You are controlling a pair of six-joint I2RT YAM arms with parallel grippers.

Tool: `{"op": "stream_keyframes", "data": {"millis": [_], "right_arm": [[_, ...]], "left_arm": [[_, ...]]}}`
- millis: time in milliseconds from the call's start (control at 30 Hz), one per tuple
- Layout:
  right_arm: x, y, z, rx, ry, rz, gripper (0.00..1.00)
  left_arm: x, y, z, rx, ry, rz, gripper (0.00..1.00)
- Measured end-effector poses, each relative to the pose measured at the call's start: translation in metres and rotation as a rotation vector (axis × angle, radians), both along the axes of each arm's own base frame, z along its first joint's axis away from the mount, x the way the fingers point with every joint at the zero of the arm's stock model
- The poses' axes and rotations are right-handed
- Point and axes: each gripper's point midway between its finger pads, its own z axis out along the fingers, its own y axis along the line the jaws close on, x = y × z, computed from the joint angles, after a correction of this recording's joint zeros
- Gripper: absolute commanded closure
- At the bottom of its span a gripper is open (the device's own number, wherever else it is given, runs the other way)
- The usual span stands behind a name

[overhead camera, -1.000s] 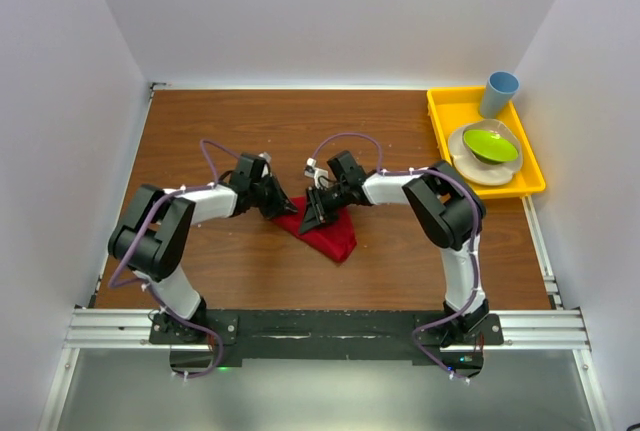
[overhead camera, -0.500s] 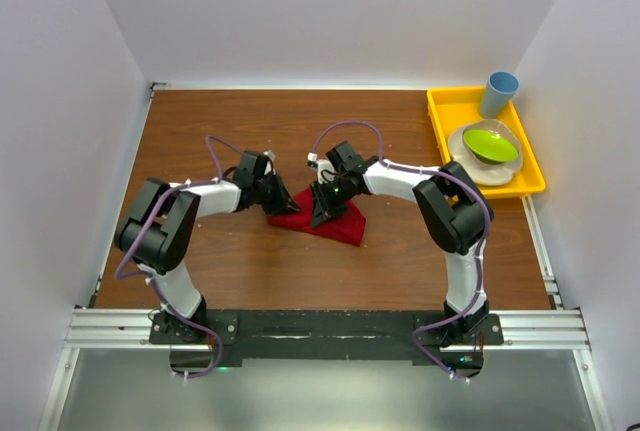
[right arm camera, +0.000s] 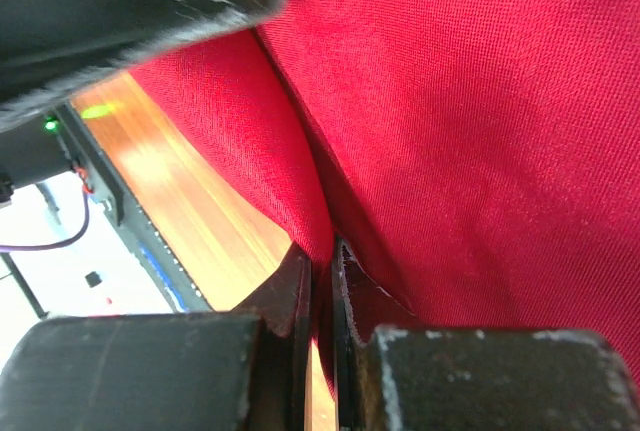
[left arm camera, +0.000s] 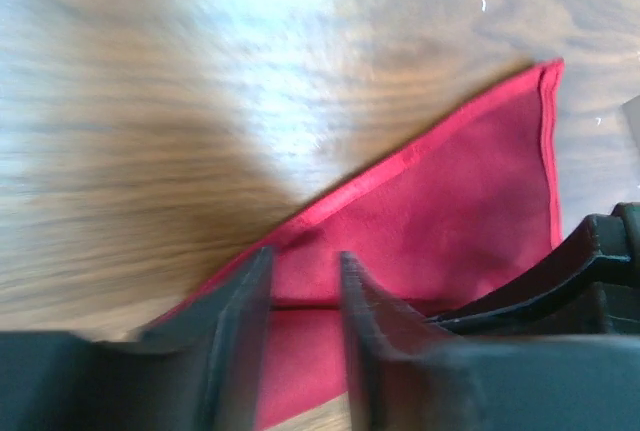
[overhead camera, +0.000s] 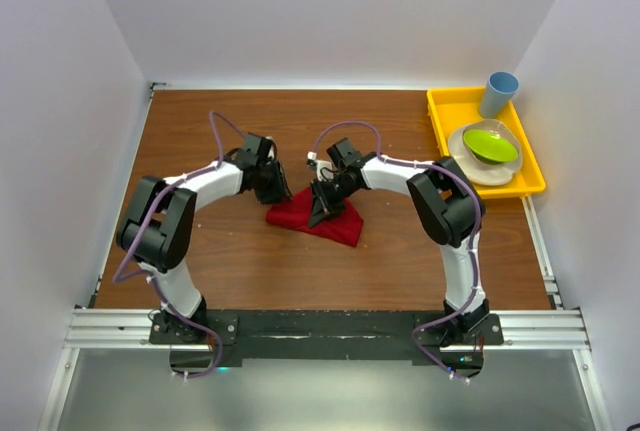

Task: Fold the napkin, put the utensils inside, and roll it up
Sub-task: Roll the napkin with the utensil

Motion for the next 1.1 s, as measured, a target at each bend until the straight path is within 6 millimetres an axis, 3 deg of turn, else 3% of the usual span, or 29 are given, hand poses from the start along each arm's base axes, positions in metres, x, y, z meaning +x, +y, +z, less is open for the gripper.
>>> {"op": "stream_keyframes", "data": {"millis": [133,267,333,567,733,833,967,1100], "right_arm": [[-0.001,0.001,-0.001,0.017,0.036,-0.002,1.0],[-0.006,0.008,-0.001,0.057,0.114,-0.027,1.0],[-0.009,0.011,-0.001,0.077,0.161,-0.048,1.0],[-0.014,0.019,-0.002,0.109,0.276,-0.134,1.0],[-0.013,0.027,-0.002,0.138,0.337,-0.193,1.0],[-0.01,0.033,-0.002,0.165,0.358,-0.214,1.0],[-0.003,0.041,-0.001,0.199,0.351,-0.235,1.0],[0.002,0.048,-0.001,0.22,0.348,-0.254,1.0]], "left_arm": [[0.006,0.004,0.024,0.028,-0.035,-0.002,0.73],[-0.001,-0.004,0.059,-0.067,-0.097,-0.004,0.86],[-0.01,-0.009,0.064,-0.128,-0.109,-0.006,0.92],[-0.035,-0.017,0.024,-0.208,-0.002,-0.002,0.98],[-0.035,-0.017,0.014,-0.222,-0.029,0.001,0.98],[-0.033,-0.016,0.01,-0.232,-0.053,0.003,0.94],[-0.03,-0.013,0.005,-0.243,-0.095,0.013,0.8],[-0.028,-0.007,0.003,-0.267,-0.153,0.032,0.8]]}}
